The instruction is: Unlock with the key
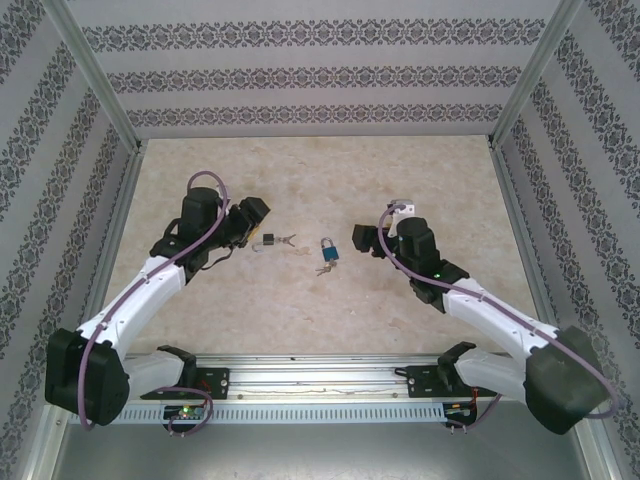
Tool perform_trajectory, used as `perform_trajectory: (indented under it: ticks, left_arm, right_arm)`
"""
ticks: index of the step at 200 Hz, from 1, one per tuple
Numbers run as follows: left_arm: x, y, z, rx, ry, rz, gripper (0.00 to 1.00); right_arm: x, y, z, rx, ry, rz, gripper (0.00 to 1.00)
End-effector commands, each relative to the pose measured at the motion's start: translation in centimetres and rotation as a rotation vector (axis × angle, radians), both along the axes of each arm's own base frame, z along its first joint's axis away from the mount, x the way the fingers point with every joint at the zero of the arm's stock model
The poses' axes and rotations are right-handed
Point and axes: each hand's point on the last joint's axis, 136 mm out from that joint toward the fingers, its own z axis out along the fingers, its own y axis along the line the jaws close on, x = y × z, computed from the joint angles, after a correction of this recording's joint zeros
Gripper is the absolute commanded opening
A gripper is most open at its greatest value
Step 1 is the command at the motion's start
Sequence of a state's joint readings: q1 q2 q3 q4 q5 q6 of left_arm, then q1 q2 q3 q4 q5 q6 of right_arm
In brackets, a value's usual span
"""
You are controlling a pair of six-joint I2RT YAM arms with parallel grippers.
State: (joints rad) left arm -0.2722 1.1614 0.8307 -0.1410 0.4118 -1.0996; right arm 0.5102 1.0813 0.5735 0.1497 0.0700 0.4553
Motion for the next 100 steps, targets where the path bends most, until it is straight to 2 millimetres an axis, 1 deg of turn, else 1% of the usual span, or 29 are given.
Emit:
perform_trajectory:
  ticks: [1, 18, 19, 22, 24, 31, 34, 60, 82, 100]
  left_arm:
    - [-0.5, 2.2, -0.2, 0.095, 0.002, 0.048, 0.68]
    - [-1.0, 3.4, -0.5, 0.151, 0.022, 0.083, 0.71]
    - [-1.0, 3.5, -0.6, 0.155, 0.024, 0.085, 0.73]
    - [-1.1, 3.7, -0.6, 0.167, 0.028, 0.091, 0.86]
    - [-1.2, 3.9, -0.7, 0.175, 0.031, 0.097, 0.91]
    - [-1.5, 4.5, -0.7, 0.207, 0.032, 0.109, 0.96]
    - [-1.6, 4.8, -0.7, 0.220, 0.031, 0.118, 1.00]
    - [-2.5, 7.1, -1.1, 0.327, 0.052, 0.172, 1.00]
    - [-3.5, 10.4, -1.3, 0.479, 0.065, 0.275, 1.00]
    - [-4.1, 13.0, -1.1, 0.607, 0.039, 0.351, 1.00]
  right_arm:
    - [-0.4, -1.2, -0.1, -0.018, 0.023, -0.023, 0.98]
    - [-0.4, -1.3, -0.1, -0.003, 0.039, -0.026, 0.98]
    - [-0.4, -1.3, -0.1, -0.003, 0.040, -0.025, 0.98]
    - [-0.4, -1.3, -0.1, 0.002, 0.043, -0.028, 0.98]
    - [-0.4, -1.4, -0.1, 0.004, 0.044, -0.030, 0.98]
    - [-0.4, -1.4, -0.1, 0.013, 0.049, -0.032, 0.98]
    - [-0.4, -1.5, 0.0, 0.016, 0.048, -0.033, 0.98]
    - [0.0, -2.4, 0.3, 0.022, 0.044, -0.073, 0.98]
    - [0.6, -4.1, 0.7, 0.007, 0.027, -0.139, 0.98]
    - [1.0, -5.7, 1.3, -0.035, -0.002, -0.186, 0.98]
